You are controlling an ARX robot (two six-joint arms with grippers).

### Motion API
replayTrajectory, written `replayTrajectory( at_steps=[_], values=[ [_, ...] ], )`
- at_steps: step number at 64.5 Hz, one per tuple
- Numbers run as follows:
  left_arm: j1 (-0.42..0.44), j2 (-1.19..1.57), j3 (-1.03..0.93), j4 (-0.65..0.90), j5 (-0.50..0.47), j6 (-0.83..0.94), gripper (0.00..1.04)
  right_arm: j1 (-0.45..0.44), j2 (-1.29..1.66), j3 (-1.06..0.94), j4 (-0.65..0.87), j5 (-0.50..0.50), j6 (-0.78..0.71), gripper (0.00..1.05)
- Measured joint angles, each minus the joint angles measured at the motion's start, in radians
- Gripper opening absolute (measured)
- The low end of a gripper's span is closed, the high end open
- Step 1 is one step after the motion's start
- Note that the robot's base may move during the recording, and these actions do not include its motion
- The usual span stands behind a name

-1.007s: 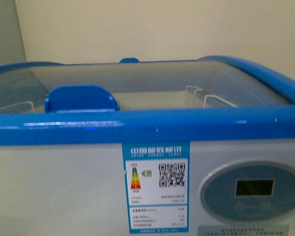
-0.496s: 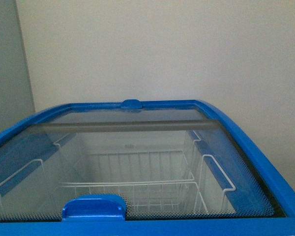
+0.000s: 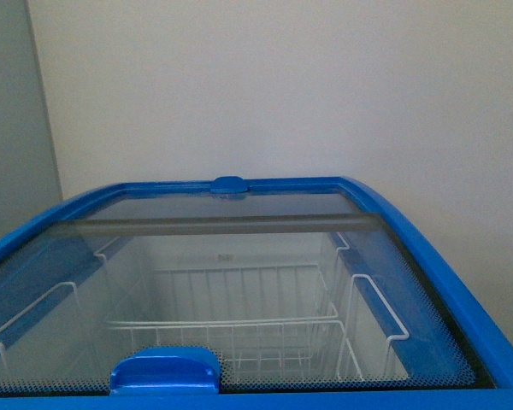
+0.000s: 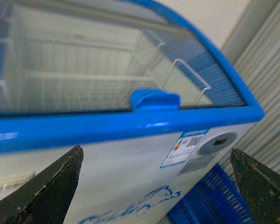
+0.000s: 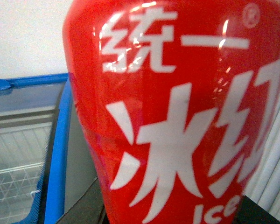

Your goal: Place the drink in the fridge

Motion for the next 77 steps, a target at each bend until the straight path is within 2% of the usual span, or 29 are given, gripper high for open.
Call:
replayTrajectory(
  at_steps=[7,14,19,27,33,45,50,59,68,77],
  values=[
    [0.001,0.212,0.089,0.186,0.083,0.142,0.97,0.0,0.0,0.0,0.0,0.0,0.0,0.36],
    [-0.017,0.385,0.156,0.303,0.087,0.313,0.97,0.0,0.0,0.0,0.0,-0.001,0.0,0.36],
    [-0.041,0.502,0.188,0.38,0.107,0.504,0.97,0.0,0.0,0.0,0.0,-0.001,0.0,0.36],
    [-0.079,0.653,0.235,0.401,0.179,0.895,0.97,0.0,0.0,0.0,0.0,-0.001,0.0,0.36],
    [-0.103,0.725,0.275,0.398,0.204,1.105,0.97,0.0,0.0,0.0,0.0,-0.001,0.0,0.36],
    [-0.154,0.832,0.406,0.288,0.243,1.406,0.97,0.0,0.0,0.0,0.0,-0.001,0.0,0.36],
    [-0.168,0.877,0.465,0.24,0.249,1.452,0.97,0.0,0.0,0.0,0.0,-0.001,0.0,0.36],
    [-0.179,0.956,0.576,-0.009,0.261,1.575,0.97,0.0,0.0,0.0,0.0,-0.001,0.0,0.36],
    [-0.192,1.03,0.647,-0.1,0.238,1.638,0.97,0.0,0.0,0.0,0.0,-0.001,0.0,0.36],
    [-0.212,1.076,0.688,-0.104,0.224,1.662,0.97,0.0,0.0,0.0,0.0,-0.001,0.0,0.36]
  ],
)
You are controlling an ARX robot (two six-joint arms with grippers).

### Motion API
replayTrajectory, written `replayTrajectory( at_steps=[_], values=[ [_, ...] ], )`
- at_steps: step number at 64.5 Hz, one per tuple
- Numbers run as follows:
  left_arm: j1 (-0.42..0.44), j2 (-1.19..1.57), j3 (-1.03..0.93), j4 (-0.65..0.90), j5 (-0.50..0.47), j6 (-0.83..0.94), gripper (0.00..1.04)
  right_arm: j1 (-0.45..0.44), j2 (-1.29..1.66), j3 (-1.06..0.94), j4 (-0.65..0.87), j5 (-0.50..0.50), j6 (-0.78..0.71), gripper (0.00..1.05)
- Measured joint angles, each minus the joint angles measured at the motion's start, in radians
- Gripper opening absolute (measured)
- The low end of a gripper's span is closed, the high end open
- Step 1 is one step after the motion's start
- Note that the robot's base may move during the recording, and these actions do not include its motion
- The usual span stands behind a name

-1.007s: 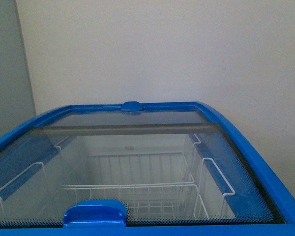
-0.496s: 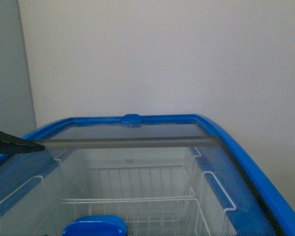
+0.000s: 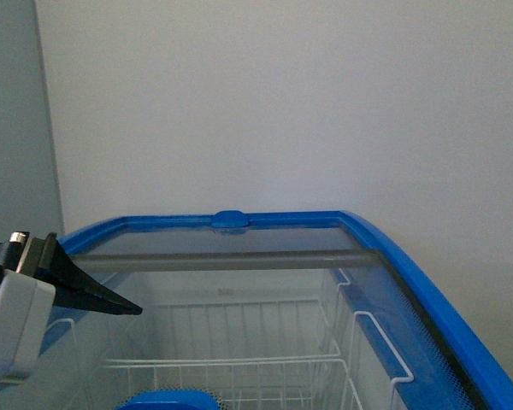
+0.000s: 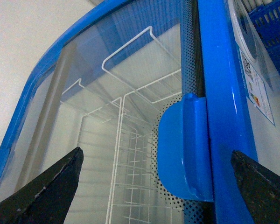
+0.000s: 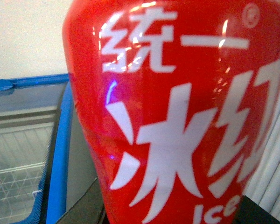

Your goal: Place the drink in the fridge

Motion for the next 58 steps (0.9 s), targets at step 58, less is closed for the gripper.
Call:
replayTrajectory(
  at_steps=[58],
  values=[
    [-0.093,0.313,0.437,0.097,-0.144,0.01,0.97,0.0,0.0,0.0,0.0,0.0,0.0,0.36]
  ],
)
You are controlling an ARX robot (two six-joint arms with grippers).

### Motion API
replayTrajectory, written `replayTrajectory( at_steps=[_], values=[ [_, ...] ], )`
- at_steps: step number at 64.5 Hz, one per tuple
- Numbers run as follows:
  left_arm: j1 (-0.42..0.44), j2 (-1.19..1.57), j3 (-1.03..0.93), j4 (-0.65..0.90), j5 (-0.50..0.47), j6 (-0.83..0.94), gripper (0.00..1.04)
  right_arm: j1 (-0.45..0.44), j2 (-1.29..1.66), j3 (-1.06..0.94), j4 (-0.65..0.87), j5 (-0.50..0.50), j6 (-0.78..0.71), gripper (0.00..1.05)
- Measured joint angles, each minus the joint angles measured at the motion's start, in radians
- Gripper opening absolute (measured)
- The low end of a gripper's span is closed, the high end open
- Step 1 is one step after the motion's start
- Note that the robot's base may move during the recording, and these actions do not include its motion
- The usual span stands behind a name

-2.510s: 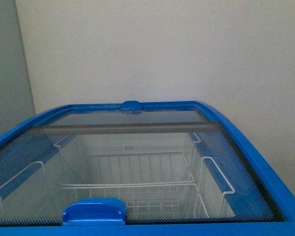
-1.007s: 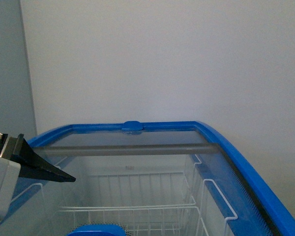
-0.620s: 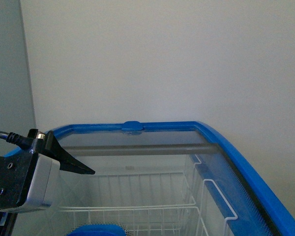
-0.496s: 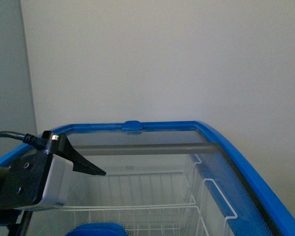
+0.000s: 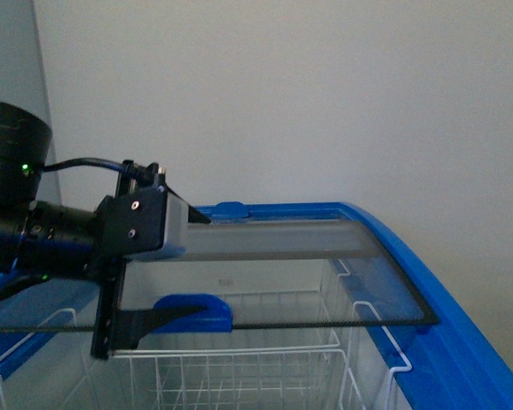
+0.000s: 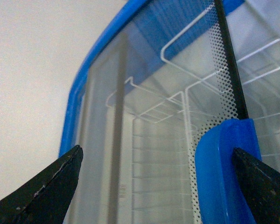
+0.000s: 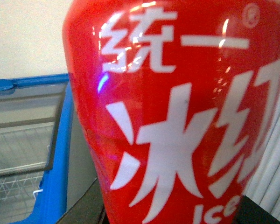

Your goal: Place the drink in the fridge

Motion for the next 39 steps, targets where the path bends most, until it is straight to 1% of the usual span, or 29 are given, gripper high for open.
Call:
replayTrajectory(
  at_steps=[12,14,19,32,39],
  values=[
    [-0.024,0.061,0.118,0.088,-0.094,-0.024,0.97,0.0,0.0,0.0,0.0,0.0,0.0,0.36],
    [-0.031,0.075,0.148,0.125,-0.133,-0.034,0.97,0.0,0.0,0.0,0.0,0.0,0.0,0.36],
    [-0.041,0.095,0.19,0.222,-0.177,-0.068,0.97,0.0,0.0,0.0,0.0,0.0,0.0,0.36],
    [-0.071,0.124,0.202,0.425,-0.289,-0.178,0.97,0.0,0.0,0.0,0.0,0.0,0.0,0.36],
    [-0.076,0.129,0.196,0.519,-0.333,-0.238,0.97,0.0,0.0,0.0,0.0,0.0,0.0,0.36]
  ],
)
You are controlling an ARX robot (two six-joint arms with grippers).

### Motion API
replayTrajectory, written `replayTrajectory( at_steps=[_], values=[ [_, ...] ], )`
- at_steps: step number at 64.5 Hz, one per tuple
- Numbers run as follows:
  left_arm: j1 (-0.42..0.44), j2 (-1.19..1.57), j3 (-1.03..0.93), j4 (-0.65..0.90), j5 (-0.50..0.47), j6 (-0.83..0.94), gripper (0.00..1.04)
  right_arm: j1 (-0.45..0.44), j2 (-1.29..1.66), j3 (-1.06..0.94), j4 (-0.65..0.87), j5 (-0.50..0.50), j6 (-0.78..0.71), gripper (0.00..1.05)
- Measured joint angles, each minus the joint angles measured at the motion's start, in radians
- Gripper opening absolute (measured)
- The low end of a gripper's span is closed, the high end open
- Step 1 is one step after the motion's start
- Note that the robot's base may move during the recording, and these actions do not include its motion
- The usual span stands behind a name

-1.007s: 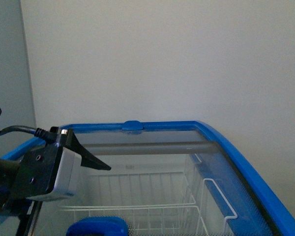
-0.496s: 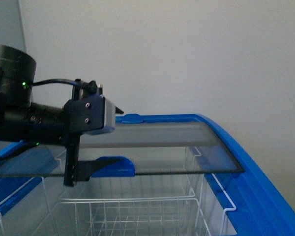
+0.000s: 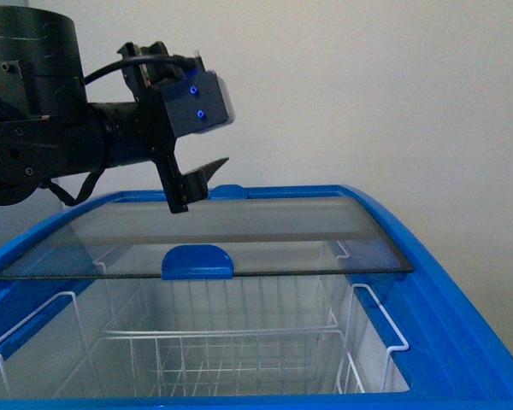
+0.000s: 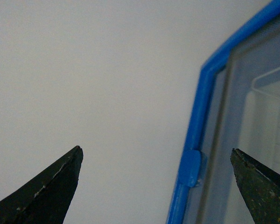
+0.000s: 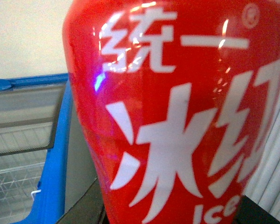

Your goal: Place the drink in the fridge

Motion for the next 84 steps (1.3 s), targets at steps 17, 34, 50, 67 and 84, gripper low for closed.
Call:
replayTrajectory(
  at_steps=[17,34,50,67,84],
  values=[
    [0.038,-0.115,-0.069,-0.056,-0.145,-0.351,0.97,0.0,0.0,0.0,0.0,-0.001,0.0,0.36],
    [0.168,-0.375,-0.223,-0.293,-0.162,-0.855,0.97,0.0,0.0,0.0,0.0,0.0,0.0,0.36],
    [0.256,-0.811,-0.648,-0.41,-0.011,-1.259,0.97,0.0,0.0,0.0,0.0,0.0,0.0,0.36],
    [0.213,-1.362,-1.146,-0.387,-0.483,-1.284,0.55,-0.08,0.051,0.097,-0.238,-0.217,-0.074,0.36],
    [0.211,-1.477,-1.303,-0.359,-0.482,-1.279,0.05,-0.127,0.256,0.232,-0.369,-0.467,-0.452,0.36]
  ],
)
